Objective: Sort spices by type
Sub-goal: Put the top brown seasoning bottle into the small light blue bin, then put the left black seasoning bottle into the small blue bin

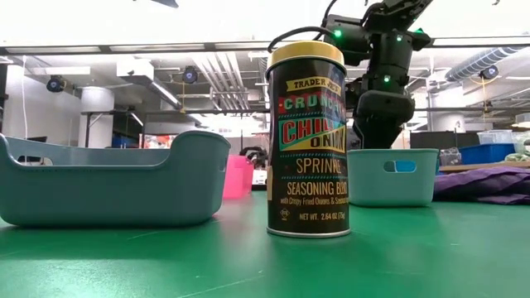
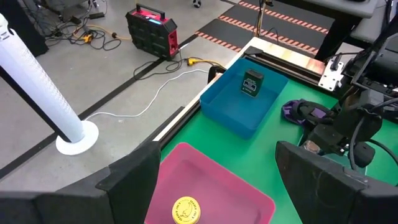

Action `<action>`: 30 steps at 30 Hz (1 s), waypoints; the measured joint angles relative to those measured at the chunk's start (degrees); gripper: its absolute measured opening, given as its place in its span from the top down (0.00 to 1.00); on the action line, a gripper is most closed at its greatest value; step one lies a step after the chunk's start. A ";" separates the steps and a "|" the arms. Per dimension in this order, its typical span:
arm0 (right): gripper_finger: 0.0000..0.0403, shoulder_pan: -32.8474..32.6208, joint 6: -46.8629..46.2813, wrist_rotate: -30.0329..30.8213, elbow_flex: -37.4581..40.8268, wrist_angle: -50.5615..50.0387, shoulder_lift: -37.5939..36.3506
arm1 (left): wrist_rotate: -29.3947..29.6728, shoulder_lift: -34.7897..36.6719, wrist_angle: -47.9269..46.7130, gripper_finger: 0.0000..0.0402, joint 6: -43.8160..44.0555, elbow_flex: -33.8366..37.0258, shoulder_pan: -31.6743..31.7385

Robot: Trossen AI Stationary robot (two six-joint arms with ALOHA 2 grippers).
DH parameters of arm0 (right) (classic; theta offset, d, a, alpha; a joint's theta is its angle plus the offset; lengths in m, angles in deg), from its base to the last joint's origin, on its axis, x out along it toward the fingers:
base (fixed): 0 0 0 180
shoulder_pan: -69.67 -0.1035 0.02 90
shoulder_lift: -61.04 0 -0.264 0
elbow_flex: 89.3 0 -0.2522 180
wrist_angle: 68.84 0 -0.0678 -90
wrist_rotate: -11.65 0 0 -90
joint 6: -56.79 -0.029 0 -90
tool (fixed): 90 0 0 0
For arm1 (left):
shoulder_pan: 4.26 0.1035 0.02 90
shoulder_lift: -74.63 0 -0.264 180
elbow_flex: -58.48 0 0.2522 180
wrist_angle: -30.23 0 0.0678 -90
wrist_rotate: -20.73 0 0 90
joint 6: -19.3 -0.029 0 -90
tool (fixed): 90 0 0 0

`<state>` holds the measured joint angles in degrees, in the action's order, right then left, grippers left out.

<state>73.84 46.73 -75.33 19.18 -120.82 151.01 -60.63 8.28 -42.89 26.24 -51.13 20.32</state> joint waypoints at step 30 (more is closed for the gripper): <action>0.32 0.00 -14.92 1.05 -1.69 -4.76 -11.55 | -0.60 0.15 -2.99 0.25 3.98 0.00 0.00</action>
<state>73.84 31.81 -74.27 17.49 -125.57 139.46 -61.23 8.43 -45.88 30.22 -51.13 20.32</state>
